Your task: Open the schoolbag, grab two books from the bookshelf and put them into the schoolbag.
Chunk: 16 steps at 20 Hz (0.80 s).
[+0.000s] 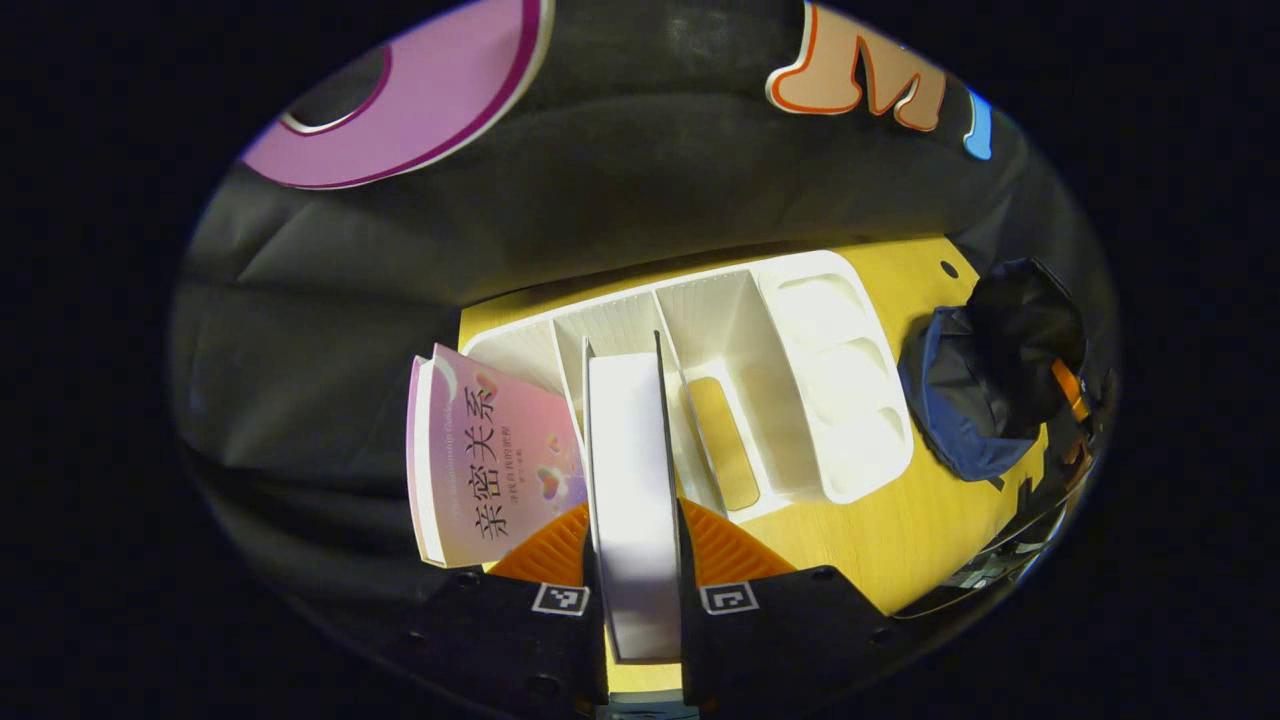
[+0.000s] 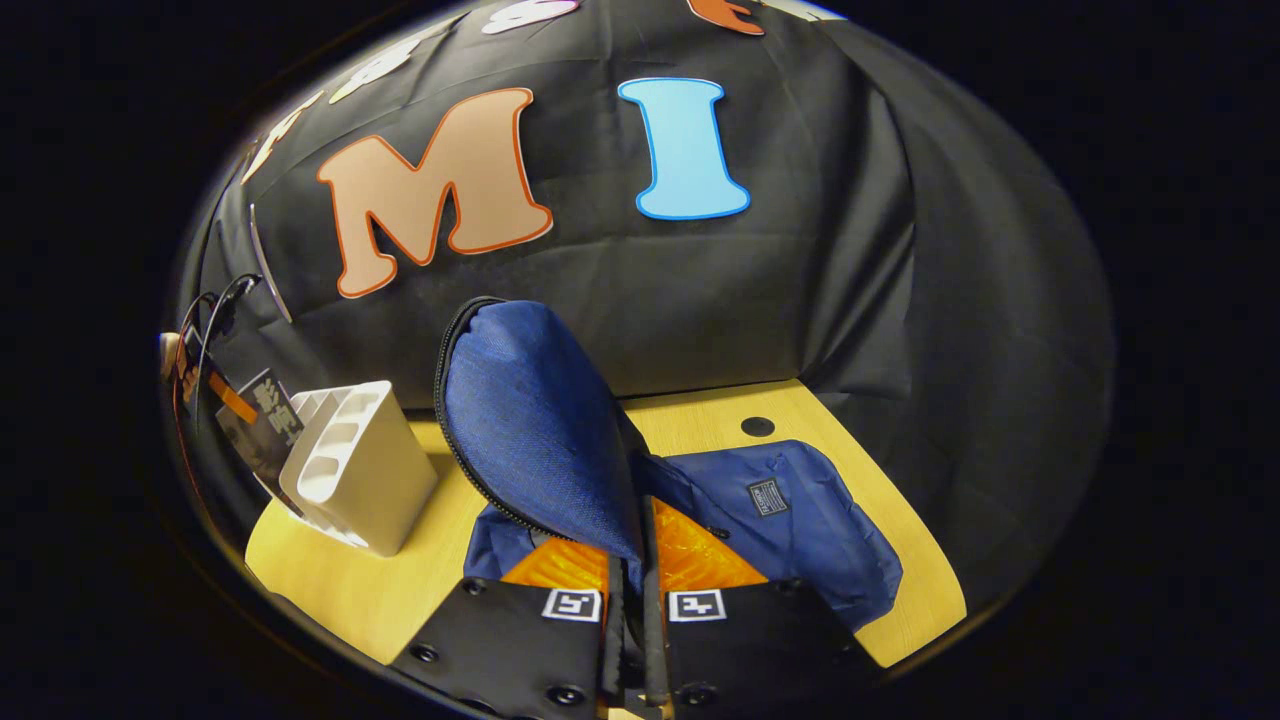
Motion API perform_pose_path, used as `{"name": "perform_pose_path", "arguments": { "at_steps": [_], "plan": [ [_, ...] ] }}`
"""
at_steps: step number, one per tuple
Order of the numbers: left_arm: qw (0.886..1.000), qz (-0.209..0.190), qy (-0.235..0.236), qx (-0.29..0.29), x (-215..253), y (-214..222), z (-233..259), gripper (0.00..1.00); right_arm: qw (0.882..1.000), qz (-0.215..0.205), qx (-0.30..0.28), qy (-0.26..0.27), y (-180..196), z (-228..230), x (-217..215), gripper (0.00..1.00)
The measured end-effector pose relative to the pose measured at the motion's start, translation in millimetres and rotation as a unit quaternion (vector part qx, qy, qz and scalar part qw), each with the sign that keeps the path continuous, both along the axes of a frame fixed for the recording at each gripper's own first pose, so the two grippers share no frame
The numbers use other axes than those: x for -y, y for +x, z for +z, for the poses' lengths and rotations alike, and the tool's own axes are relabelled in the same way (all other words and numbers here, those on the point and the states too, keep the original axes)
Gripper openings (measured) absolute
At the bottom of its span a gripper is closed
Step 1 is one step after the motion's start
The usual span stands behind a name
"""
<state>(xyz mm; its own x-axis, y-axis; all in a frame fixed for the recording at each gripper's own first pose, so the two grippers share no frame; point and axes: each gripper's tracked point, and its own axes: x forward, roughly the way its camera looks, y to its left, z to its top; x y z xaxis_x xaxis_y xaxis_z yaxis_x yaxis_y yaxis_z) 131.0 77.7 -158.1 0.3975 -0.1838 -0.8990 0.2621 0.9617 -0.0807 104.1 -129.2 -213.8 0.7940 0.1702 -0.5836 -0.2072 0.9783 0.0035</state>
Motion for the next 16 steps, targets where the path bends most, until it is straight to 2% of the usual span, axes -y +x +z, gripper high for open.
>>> {"name": "perform_pose_path", "arguments": {
  "at_steps": [1,3,4,5,9,11,13,14,16],
  "plan": [
    [1.0,0.003,-0.003,0.002,-2.7,-2.1,4.4,0.23,1.0,0.001,0.0,-0.001,0.3,0.3,-0.4,0.11],
    [1.0,0.011,-0.012,0.012,-8.5,-6.7,15.7,0.26,1.0,0.002,-0.001,-0.003,0.6,-0.5,-0.5,0.11],
    [1.0,0.016,-0.017,0.02,-11.2,-7.6,22.2,0.23,1.0,0.002,-0.002,-0.003,0.3,-1.1,-0.5,0.11],
    [0.999,0.025,-0.025,0.025,-14.8,-10.0,28.6,0.26,1.0,0.003,-0.002,-0.005,0.3,-0.9,-0.1,0.11],
    [0.996,0.056,-0.057,0.043,-32.2,-22.6,51.4,0.26,1.0,0.005,-0.002,-0.01,0.8,0.0,0.2,0.11],
    [0.993,0.076,-0.077,0.049,-40.4,-29.4,57.1,0.22,1.0,0.004,-0.003,-0.01,0.8,-0.2,0.6,0.11],
    [0.987,0.107,-0.11,0.052,-45.5,-35.3,67.0,0.25,1.0,0.003,-0.004,-0.011,1.5,-0.5,1.0,0.11],
    [0.983,0.119,-0.131,0.055,-47.2,-38.0,71.3,0.24,1.0,0.003,-0.005,-0.011,0.8,-1.7,1.2,0.07],
    [0.972,0.144,-0.176,0.056,-47.3,-43.6,76.4,0.24,1.0,0.003,-0.009,-0.011,-0.2,-3.0,0.8,0.11]
  ]
}}
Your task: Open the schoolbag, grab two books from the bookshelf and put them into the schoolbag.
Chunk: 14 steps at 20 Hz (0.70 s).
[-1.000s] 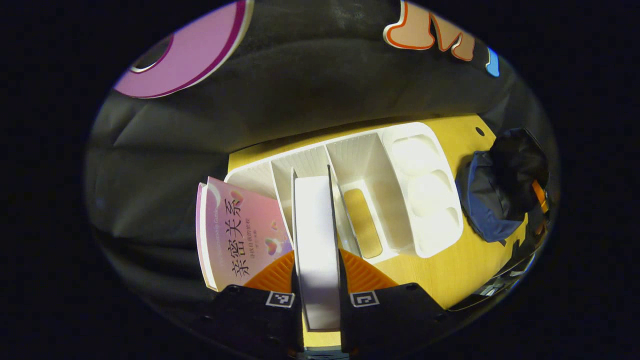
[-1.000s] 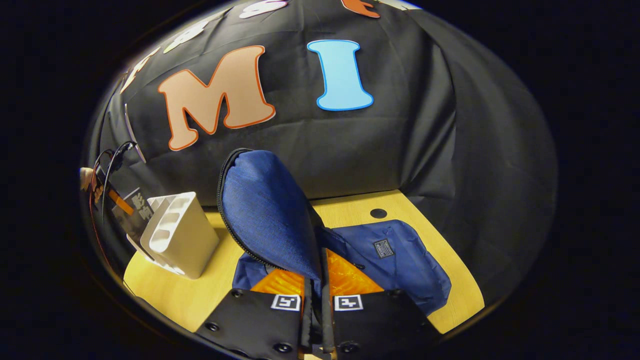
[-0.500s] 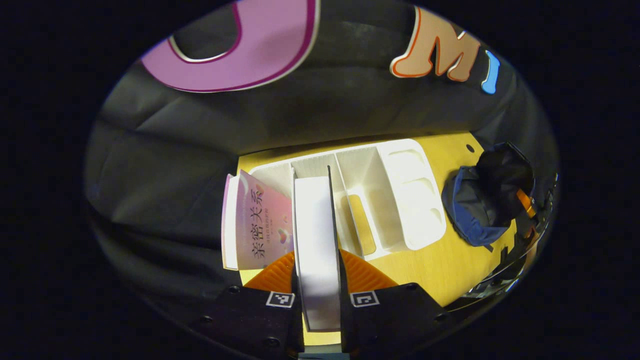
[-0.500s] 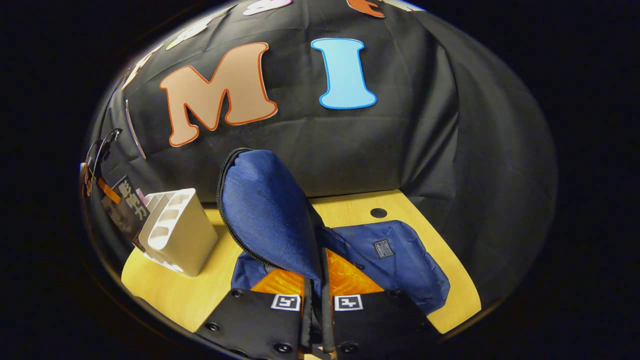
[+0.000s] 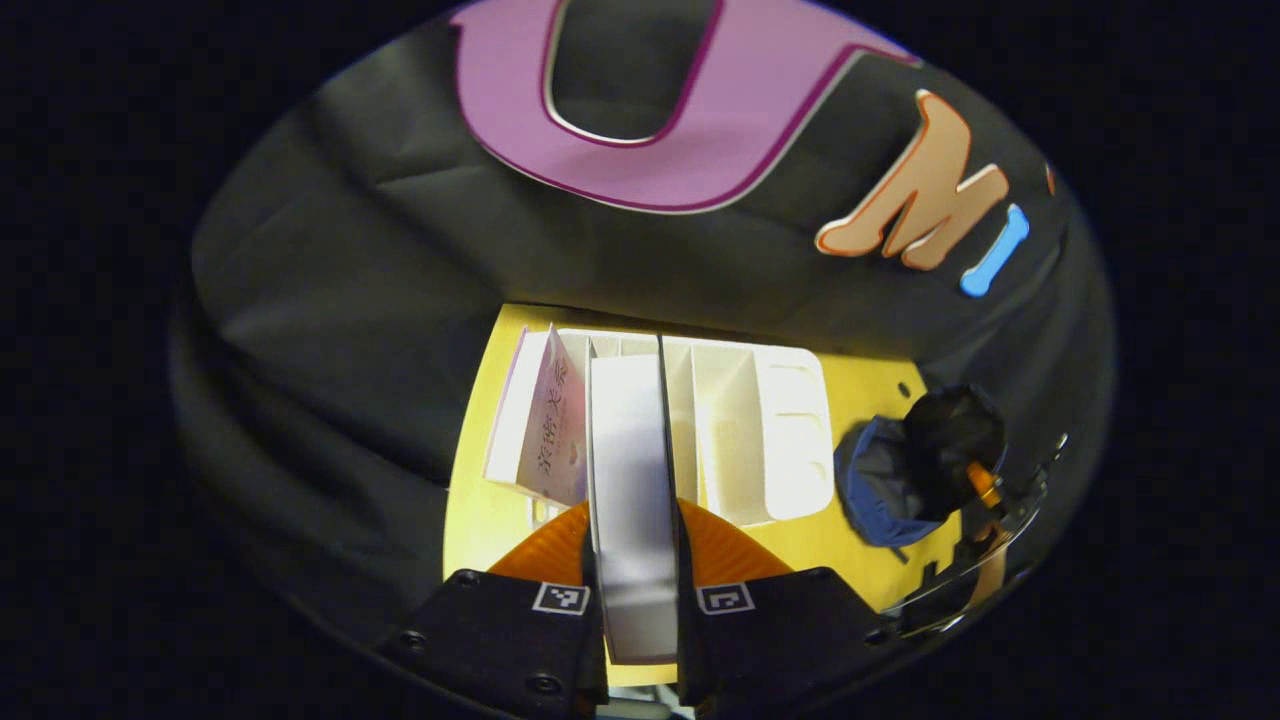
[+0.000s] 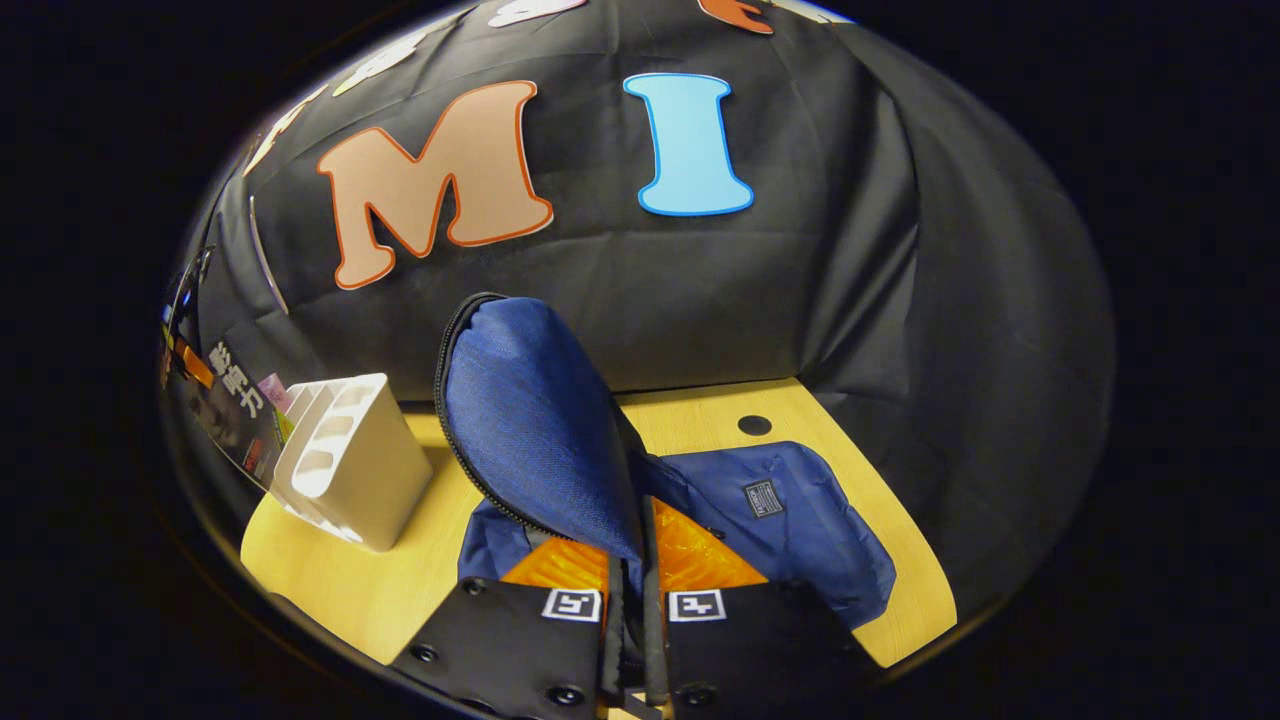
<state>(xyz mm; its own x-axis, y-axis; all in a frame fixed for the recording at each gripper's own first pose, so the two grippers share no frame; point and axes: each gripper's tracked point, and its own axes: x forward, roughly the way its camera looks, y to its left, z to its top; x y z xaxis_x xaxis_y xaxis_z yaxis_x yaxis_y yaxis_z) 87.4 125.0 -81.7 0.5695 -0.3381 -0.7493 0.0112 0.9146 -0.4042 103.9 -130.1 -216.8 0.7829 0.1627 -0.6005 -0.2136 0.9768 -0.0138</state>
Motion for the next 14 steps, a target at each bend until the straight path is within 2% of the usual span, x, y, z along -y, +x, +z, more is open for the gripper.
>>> {"name": "perform_pose_path", "arguments": {
  "at_steps": [4,8,14],
  "plan": [
    [0.995,0.038,-0.09,0.004,7.7,-1.9,4.0,0.24,1.0,0.003,-0.004,-0.007,0.5,-0.6,0.8,0.11],
    [0.984,0.065,-0.165,0.009,12.4,-8.1,10.7,0.25,1.0,0.004,-0.008,-0.008,2.4,-0.2,0.3,0.11],
    [0.959,0.085,-0.268,0.02,32.7,-15.5,18.7,0.23,1.0,0.01,-0.01,0.009,1.6,0.3,-3.4,0.11]
  ]
}}
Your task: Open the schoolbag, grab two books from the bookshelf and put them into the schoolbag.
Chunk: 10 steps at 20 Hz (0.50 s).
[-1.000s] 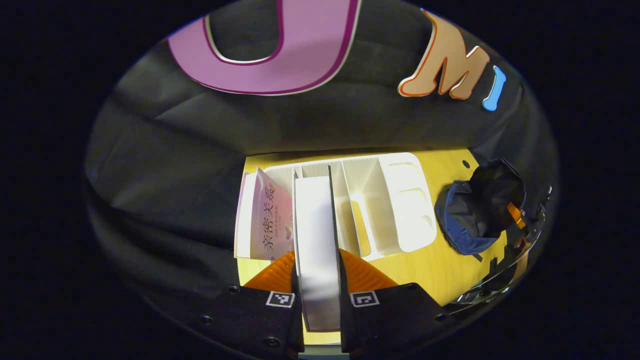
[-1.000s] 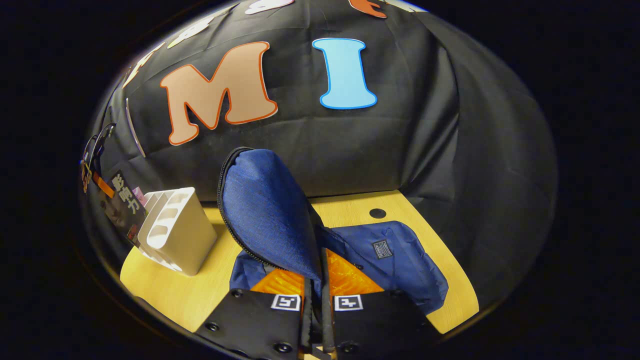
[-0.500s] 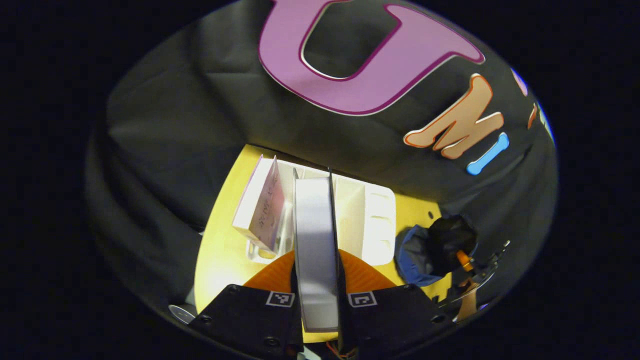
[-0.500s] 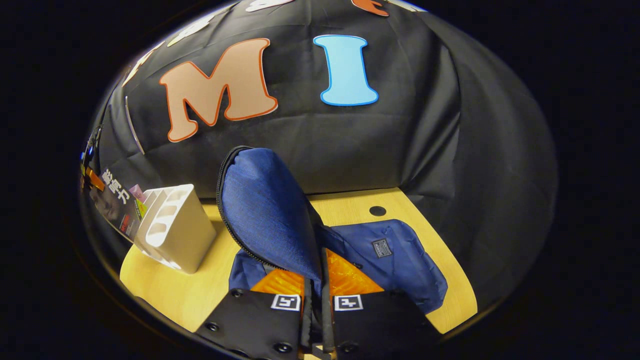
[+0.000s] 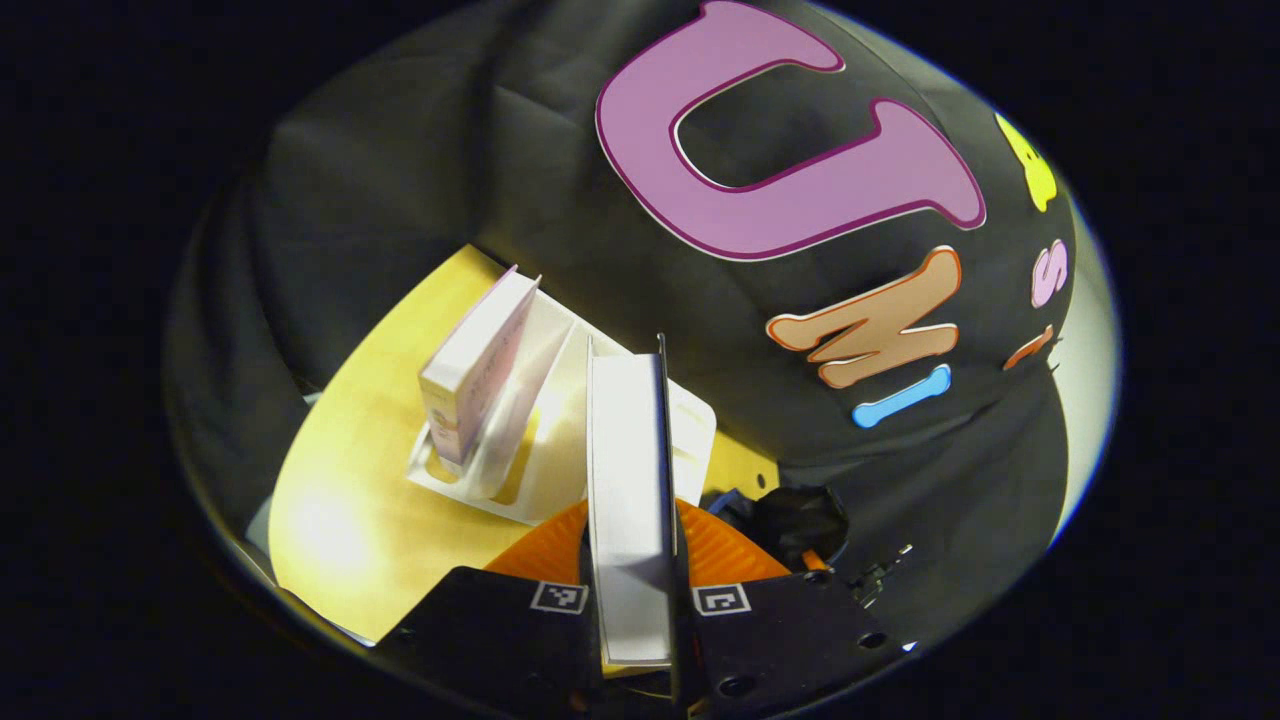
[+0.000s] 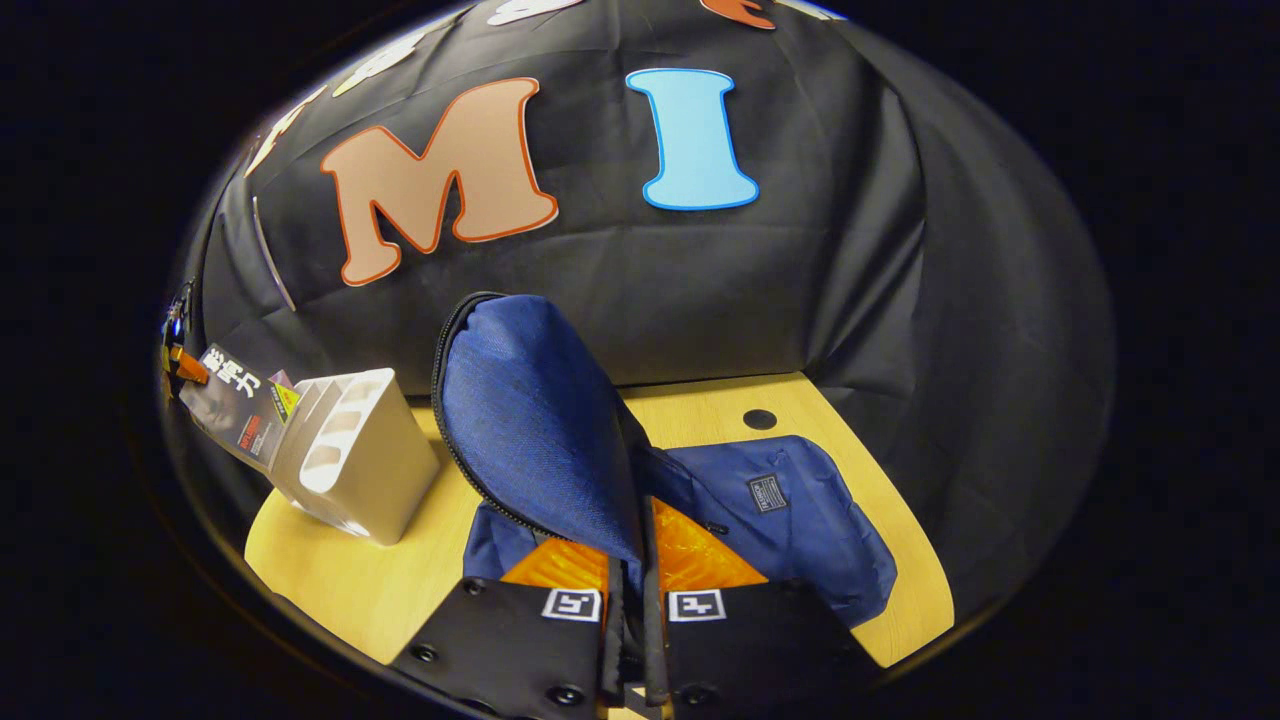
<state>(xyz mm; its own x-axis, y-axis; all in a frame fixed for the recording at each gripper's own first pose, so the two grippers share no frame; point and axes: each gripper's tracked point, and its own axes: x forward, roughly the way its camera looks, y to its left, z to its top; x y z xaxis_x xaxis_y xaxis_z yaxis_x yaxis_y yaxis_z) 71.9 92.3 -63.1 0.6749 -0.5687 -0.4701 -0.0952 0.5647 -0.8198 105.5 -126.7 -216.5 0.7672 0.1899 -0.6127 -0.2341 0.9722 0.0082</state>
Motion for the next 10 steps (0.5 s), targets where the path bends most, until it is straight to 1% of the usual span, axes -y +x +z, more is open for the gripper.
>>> {"name": "perform_pose_path", "arguments": {
  "at_steps": [2,4,5,6,7,8,10],
  "plan": [
    [0.999,-0.004,-0.034,0.01,18.7,0.1,7.2,0.23,1.0,-0.003,-0.002,0.008,0.1,-0.3,-0.3,0.11],
    [0.998,-0.014,-0.056,0.014,42.4,2.0,9.8,0.23,1.0,-0.007,-0.003,0.014,0.2,-1.4,-0.9,0.11],
    [0.998,-0.022,-0.06,0.015,53.7,2.3,9.5,0.24,1.0,-0.007,-0.003,0.015,1.1,-1.0,-1.4,0.11],
    [0.997,-0.03,-0.064,0.015,68.0,4.4,6.8,0.23,1.0,-0.006,-0.003,0.015,0.0,-1.4,-0.9,0.07],
    [0.997,-0.038,-0.07,0.014,81.8,5.3,5.6,0.23,1.0,-0.005,-0.004,0.016,0.2,-1.9,-1.9,0.07],
    [0.996,-0.049,-0.076,0.013,97.7,6.0,5.6,0.23,1.0,-0.005,-0.004,0.017,-0.3,-2.2,-2.1,0.11],
    [0.993,-0.073,-0.087,0.013,133.5,6.8,4.1,0.23,1.0,-0.004,-0.004,0.018,-1.0,-2.2,-2.6,0.11]
  ]
}}
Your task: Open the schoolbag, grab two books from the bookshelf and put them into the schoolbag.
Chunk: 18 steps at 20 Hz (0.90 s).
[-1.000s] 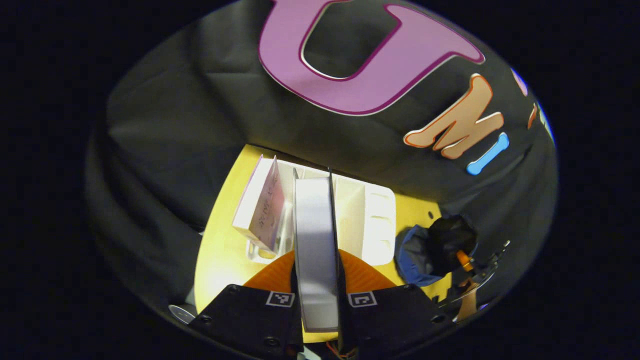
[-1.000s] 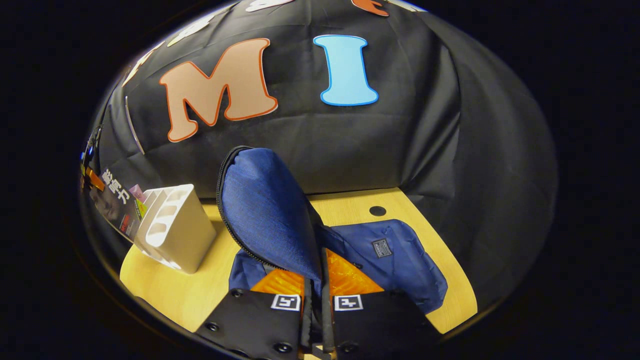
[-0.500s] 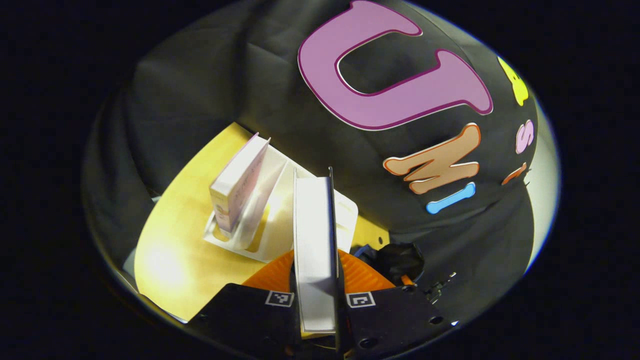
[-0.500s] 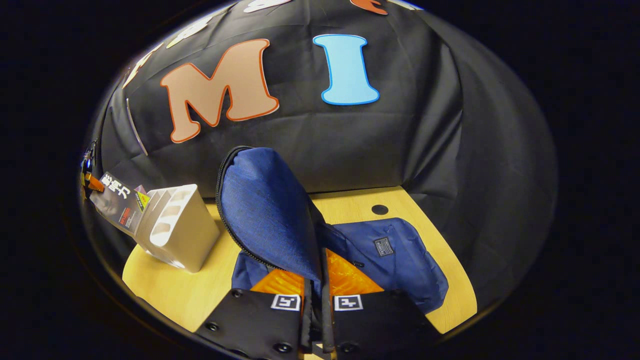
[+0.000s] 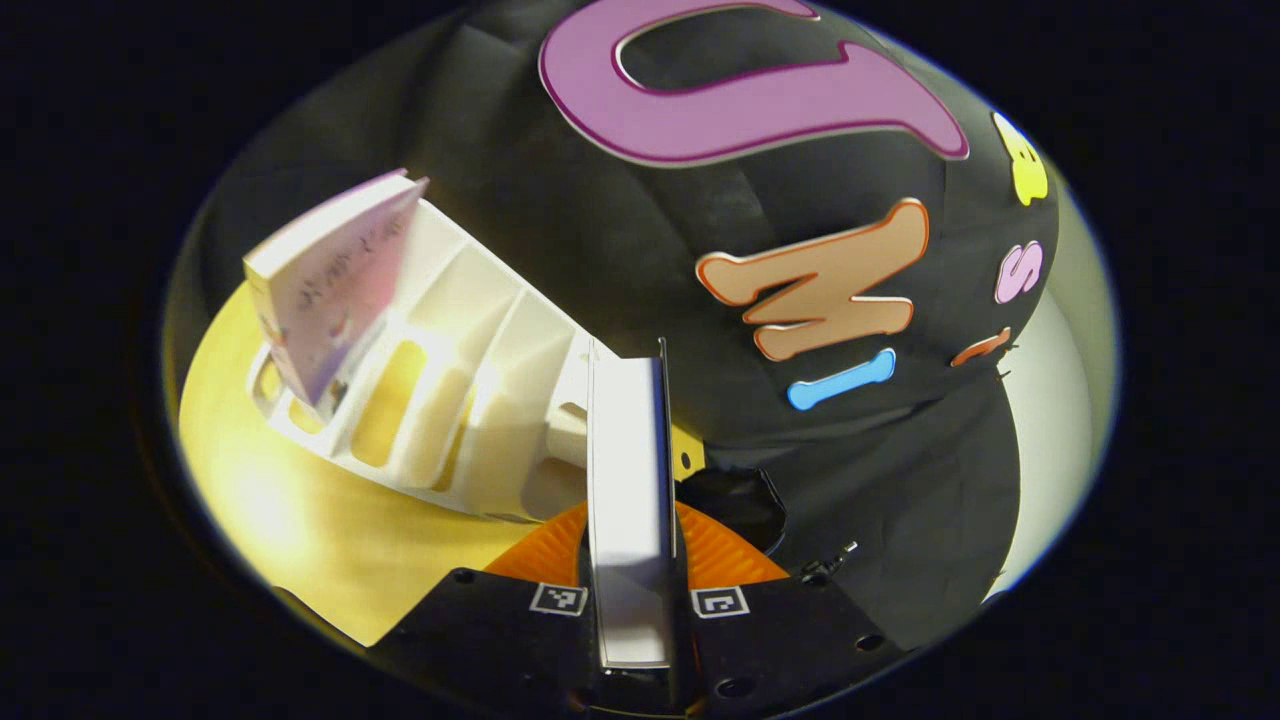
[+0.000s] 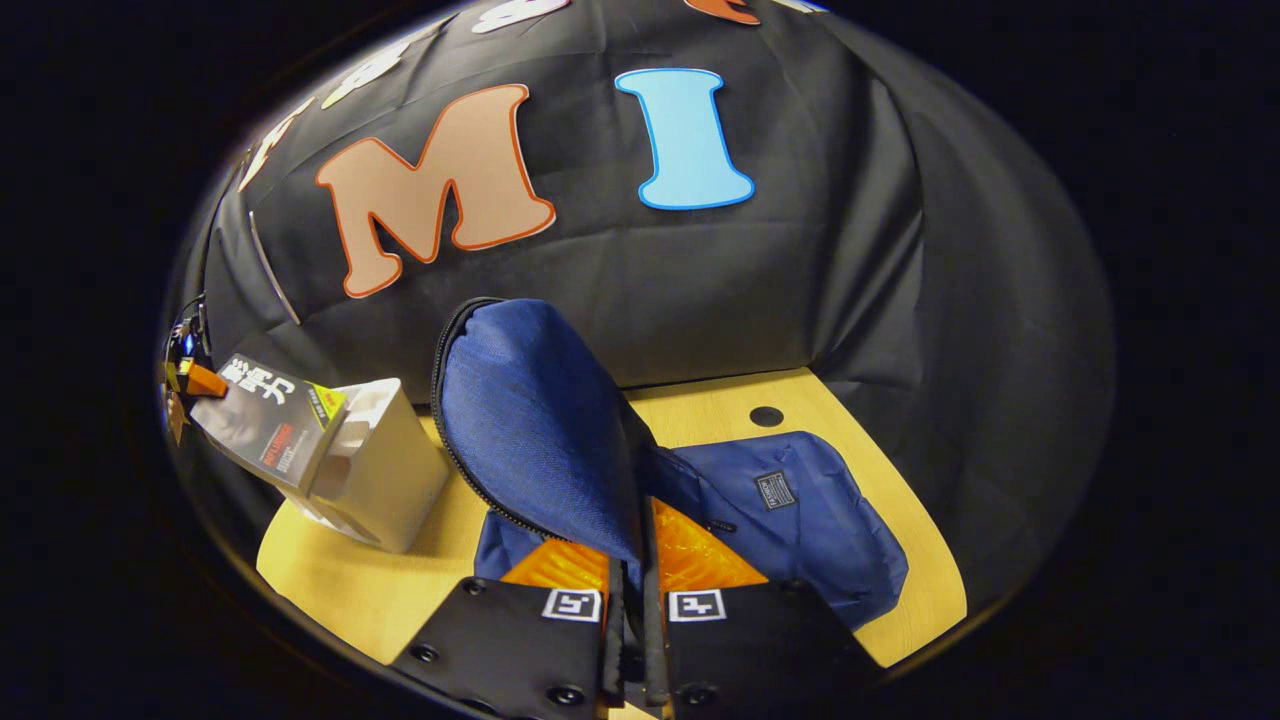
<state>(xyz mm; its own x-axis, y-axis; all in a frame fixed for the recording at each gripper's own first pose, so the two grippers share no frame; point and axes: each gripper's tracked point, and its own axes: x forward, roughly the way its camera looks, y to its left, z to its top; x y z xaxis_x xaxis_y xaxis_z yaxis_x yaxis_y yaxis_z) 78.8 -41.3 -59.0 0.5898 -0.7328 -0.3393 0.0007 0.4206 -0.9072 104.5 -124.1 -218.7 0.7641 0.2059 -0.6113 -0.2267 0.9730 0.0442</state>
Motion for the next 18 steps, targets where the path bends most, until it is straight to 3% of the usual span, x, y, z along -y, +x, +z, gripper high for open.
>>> {"name": "perform_pose_path", "arguments": {
  "at_steps": [7,8,17,18],
  "plan": [
    [0.997,-0.073,-0.024,-0.023,120.6,11.5,-23.9,0.23,1.0,0.009,-0.004,0.011,-0.3,0.8,-1.9,0.07],
    [0.996,-0.079,-0.021,-0.027,133.5,14.9,-28.6,0.23,1.0,0.009,-0.004,0.012,-1.1,0.9,-2.5,0.11],
    [0.991,-0.12,-0.027,-0.061,250.2,32.6,-68.6,0.24,1.0,0.013,0.005,0.022,1.7,5.2,-4.4,0.11],
    [0.99,-0.125,-0.023,-0.066,259.3,31.7,-74.4,0.23,1.0,0.014,0.006,0.023,2.0,6.4,-4.2,0.07]
  ]
}}
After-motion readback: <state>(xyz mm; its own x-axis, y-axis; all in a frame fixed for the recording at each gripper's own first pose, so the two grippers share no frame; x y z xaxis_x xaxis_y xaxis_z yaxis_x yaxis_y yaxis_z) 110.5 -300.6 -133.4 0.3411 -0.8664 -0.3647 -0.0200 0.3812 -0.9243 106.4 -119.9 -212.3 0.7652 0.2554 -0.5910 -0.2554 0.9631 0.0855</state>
